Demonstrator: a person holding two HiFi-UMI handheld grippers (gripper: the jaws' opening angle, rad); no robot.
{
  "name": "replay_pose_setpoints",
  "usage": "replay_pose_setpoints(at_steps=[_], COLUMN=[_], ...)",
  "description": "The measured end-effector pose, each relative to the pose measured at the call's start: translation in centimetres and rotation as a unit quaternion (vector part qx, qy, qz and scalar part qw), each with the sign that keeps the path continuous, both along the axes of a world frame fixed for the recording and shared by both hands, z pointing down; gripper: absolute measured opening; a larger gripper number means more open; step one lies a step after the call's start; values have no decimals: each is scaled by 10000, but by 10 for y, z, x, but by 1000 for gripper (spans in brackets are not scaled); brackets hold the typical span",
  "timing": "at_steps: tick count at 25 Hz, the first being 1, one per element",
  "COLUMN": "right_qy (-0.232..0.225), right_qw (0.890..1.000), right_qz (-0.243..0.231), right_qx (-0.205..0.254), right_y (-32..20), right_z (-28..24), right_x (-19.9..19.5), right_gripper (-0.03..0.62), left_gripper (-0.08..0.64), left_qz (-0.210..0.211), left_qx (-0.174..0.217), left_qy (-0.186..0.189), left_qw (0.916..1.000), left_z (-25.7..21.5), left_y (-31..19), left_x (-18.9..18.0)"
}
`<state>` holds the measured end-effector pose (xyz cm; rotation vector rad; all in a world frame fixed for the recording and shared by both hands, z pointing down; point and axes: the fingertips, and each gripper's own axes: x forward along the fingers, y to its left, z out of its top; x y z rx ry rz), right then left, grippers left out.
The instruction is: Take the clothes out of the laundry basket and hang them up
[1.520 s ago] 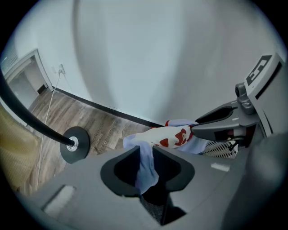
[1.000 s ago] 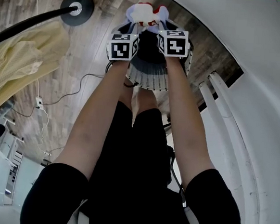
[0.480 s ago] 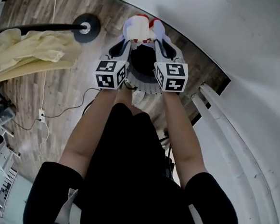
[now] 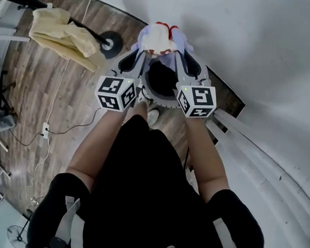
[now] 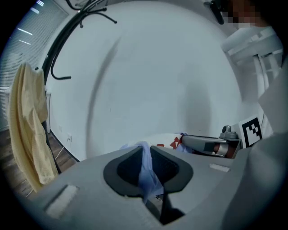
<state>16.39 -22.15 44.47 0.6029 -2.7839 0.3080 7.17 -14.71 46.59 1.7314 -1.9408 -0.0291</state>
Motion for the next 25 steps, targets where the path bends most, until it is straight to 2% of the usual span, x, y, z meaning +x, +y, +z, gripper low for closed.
replay_pose_setpoints(at_steps=[5, 12, 19, 25], right_qy=[-419, -882, -1361, -1632], right_qw=[9975, 9901, 9751, 9652], right_qz=[-446, -970, -1600, -1849], right_qx=[359, 498, 710, 865], right_y=[43, 109, 197, 274], right_z=[-71, -141, -202, -247], right_x=[-14, -37, -96, -158], right_gripper=[63, 63, 63, 63], left_gripper=[55, 55, 55, 55], left_qz=[-210, -561, -973, -1076], left_qx=[376, 624, 1005, 1312], left_qy=[-183, -529, -970, -1259], left_qw=[9989, 9951, 9854, 9774], left_z=[-70, -143, -211, -257], left_y=[44, 115, 204, 280], left_x=[-4, -19, -72, -128])
